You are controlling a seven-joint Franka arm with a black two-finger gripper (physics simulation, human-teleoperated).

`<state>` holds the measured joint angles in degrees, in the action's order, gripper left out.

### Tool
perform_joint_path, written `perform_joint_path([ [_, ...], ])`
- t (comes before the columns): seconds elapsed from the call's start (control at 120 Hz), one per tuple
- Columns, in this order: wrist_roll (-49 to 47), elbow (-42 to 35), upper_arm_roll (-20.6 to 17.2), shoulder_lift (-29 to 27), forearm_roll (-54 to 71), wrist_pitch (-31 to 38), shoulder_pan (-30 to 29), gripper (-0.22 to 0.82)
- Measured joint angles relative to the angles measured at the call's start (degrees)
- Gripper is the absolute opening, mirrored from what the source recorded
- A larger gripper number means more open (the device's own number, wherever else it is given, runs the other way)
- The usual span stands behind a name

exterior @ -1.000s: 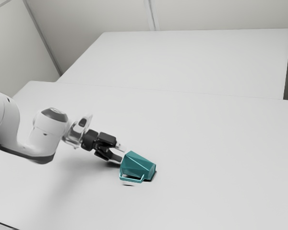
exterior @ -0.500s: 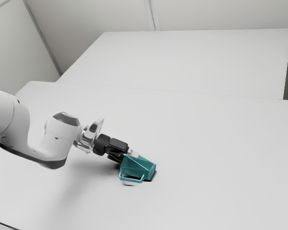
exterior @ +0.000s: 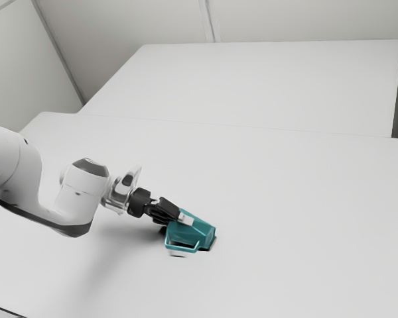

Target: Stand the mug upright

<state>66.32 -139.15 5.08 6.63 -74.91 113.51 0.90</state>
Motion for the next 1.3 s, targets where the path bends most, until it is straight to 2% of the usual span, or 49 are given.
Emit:
perform_joint_path([
  [0.242,0.3,0.0,-0.1,-0.2,0.2,0.2,0.0,-0.12],
  [0.642,0.0,2.5,-0.1,-3.2,1.9,-0.2,0.6,-0.17],
  [0.833,-4.1,15.1,0.1,-3.9,22.5,0.8,2.0,-0.17],
  [0.942,-8.1,20.8,0.2,-3.9,41.2,1.7,2.5,-0.17],
  [1.117,-14.6,20.9,0.3,-2.8,61.5,6.2,3.4,-0.17],
  [1.3,-21.4,17.9,0.6,-1.6,69.5,12.2,2.9,-0.17],
])
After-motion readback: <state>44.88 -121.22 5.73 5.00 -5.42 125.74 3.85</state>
